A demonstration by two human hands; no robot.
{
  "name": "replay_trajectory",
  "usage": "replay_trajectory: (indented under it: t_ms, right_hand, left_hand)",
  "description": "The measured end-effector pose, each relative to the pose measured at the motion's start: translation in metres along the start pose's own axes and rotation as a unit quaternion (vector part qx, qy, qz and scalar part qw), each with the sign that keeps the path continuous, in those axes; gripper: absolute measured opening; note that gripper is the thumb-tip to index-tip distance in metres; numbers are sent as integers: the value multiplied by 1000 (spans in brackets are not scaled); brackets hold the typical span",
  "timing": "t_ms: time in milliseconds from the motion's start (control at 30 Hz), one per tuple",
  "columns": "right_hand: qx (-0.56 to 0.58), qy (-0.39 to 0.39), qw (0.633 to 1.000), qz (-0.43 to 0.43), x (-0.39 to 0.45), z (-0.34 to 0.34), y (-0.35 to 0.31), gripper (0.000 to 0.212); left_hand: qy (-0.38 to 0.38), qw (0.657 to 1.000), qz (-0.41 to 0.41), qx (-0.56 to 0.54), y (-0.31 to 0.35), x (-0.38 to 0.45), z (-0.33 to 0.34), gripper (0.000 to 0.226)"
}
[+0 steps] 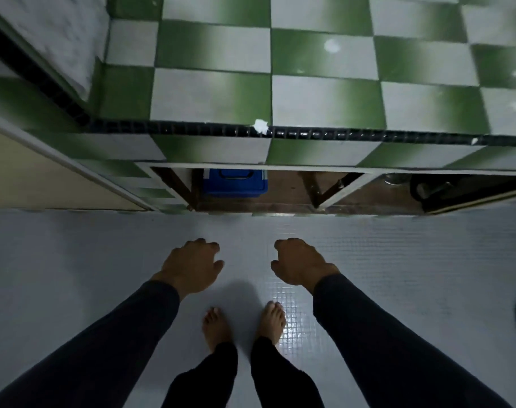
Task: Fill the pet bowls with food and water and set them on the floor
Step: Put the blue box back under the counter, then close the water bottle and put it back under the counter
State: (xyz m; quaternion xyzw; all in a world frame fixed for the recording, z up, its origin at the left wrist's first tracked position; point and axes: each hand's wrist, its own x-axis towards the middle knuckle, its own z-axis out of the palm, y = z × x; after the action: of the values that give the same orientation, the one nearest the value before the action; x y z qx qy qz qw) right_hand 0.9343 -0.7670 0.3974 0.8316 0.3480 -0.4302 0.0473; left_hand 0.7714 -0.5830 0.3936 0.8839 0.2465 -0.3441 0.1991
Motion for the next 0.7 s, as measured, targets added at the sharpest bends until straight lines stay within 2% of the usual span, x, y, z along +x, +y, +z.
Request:
replay_trajectory:
  t_ms: [433, 700]
  right_hand:
    - [34, 90, 994, 44, -166, -109, -42, 48]
    - [48, 174, 980, 79, -219, -166, -46, 31]
  left_hand:
    - [71, 996, 59, -16, 40, -136, -133, 51]
    - [120, 989, 85, 27, 61, -172, -202, 39]
